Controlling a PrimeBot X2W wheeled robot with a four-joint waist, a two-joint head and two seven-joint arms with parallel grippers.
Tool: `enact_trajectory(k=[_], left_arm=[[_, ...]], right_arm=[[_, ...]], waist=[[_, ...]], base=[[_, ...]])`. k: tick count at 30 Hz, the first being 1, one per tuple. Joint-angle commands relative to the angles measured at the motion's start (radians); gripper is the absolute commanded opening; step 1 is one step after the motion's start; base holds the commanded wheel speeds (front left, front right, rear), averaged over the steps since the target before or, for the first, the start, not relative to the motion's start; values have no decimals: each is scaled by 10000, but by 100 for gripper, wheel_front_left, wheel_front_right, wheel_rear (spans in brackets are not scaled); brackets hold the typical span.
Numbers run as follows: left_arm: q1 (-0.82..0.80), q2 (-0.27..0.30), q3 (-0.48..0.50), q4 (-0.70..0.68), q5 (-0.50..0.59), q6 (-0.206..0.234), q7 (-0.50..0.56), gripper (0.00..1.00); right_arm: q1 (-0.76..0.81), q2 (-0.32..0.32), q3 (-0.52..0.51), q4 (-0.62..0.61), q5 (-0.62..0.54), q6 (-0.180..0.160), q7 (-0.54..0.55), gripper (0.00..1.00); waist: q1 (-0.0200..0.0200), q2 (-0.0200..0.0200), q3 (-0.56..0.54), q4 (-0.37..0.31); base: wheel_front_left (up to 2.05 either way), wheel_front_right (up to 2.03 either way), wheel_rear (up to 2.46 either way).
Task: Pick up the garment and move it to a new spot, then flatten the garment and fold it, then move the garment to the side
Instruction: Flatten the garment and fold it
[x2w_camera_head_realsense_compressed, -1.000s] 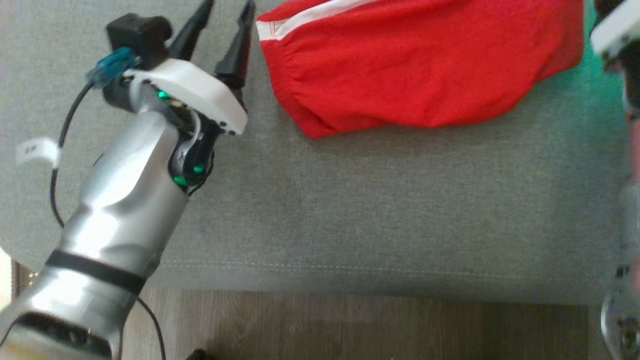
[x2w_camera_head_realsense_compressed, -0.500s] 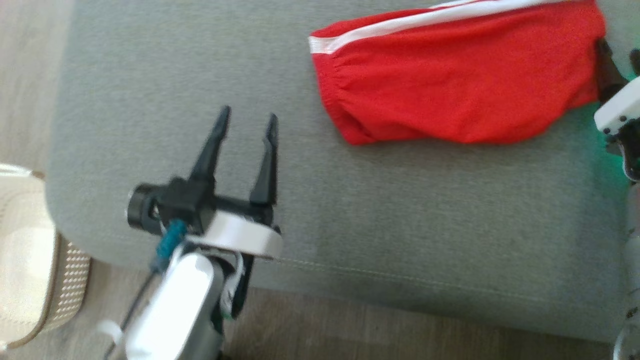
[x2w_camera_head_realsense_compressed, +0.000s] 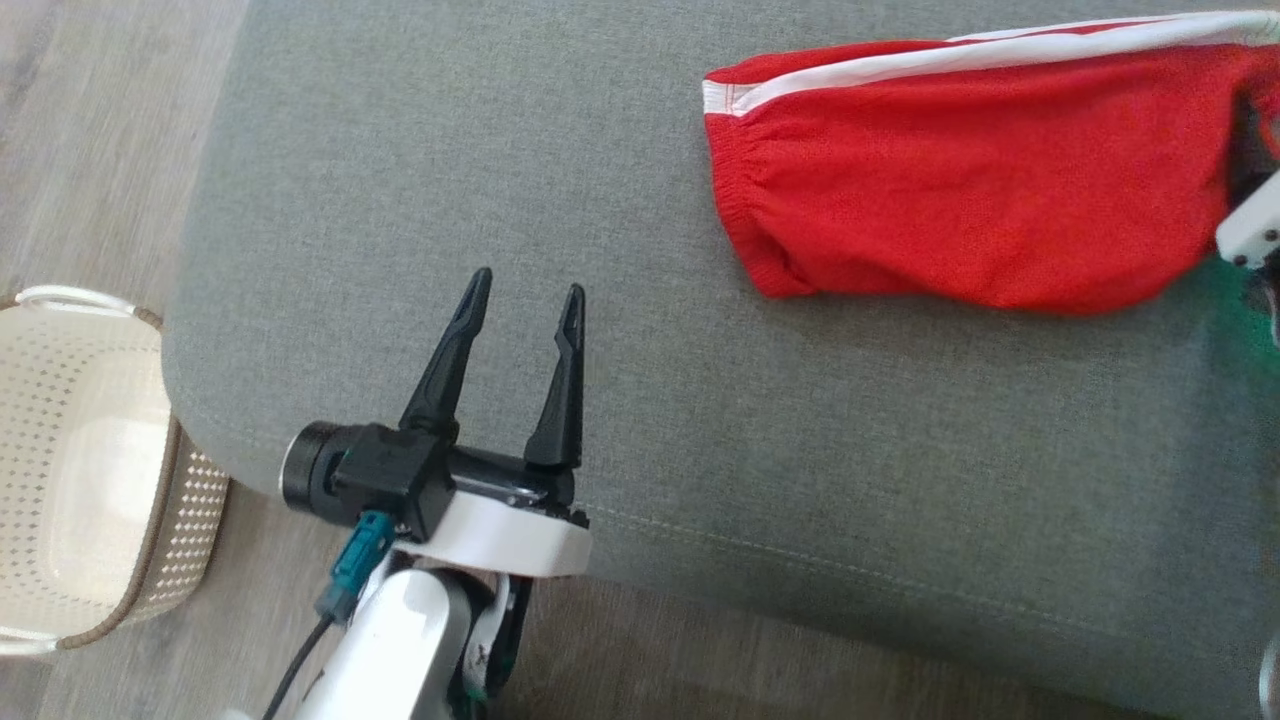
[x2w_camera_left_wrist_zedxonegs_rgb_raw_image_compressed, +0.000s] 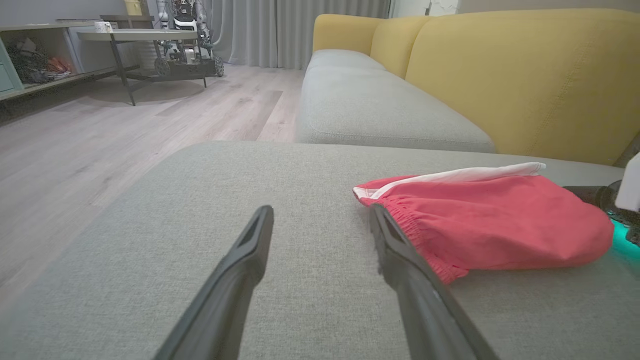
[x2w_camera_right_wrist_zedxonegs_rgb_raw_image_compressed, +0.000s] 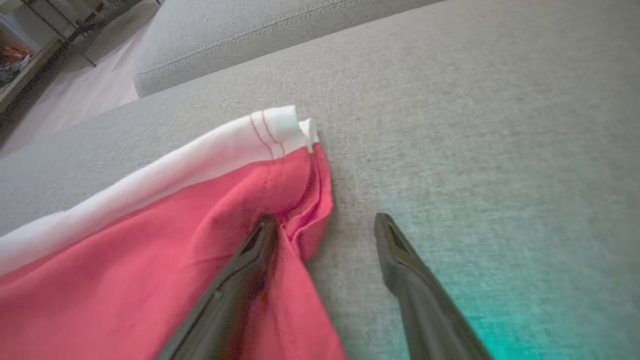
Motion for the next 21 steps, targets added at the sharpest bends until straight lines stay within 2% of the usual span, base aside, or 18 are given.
enact_trajectory(k=[1, 3, 4, 13, 21], left_arm=[[-70, 0, 438, -340, 123, -73, -52, 100], [-66, -33, 515, -355, 183, -132, -52, 100], [-60, -47, 551, -356, 206, -157, -52, 100], [110, -112, 858, -392, 313, -312, -53, 100], [230, -128, 994, -363, 347, -405, -53, 100]], right_arm=[[-94, 132, 365, 30, 2, -2, 170, 80], [-134, 126, 541, 186, 50, -2, 242, 20], [-145, 115, 625, 257, 97, -2, 279, 0], [-268, -336, 688, 397, 461, -2, 14, 0], [-214, -1006, 770, -126, 762, -2, 152, 0]], waist=[[0, -1, 5, -13], [0, -1, -3, -44], [0, -1, -15, -69], [0, -1, -310, -663], [0, -1, -632, -1262]], base=[[0, 0, 0], [0, 0, 0], [0, 0, 0], [0, 0, 0], [0, 0, 0]])
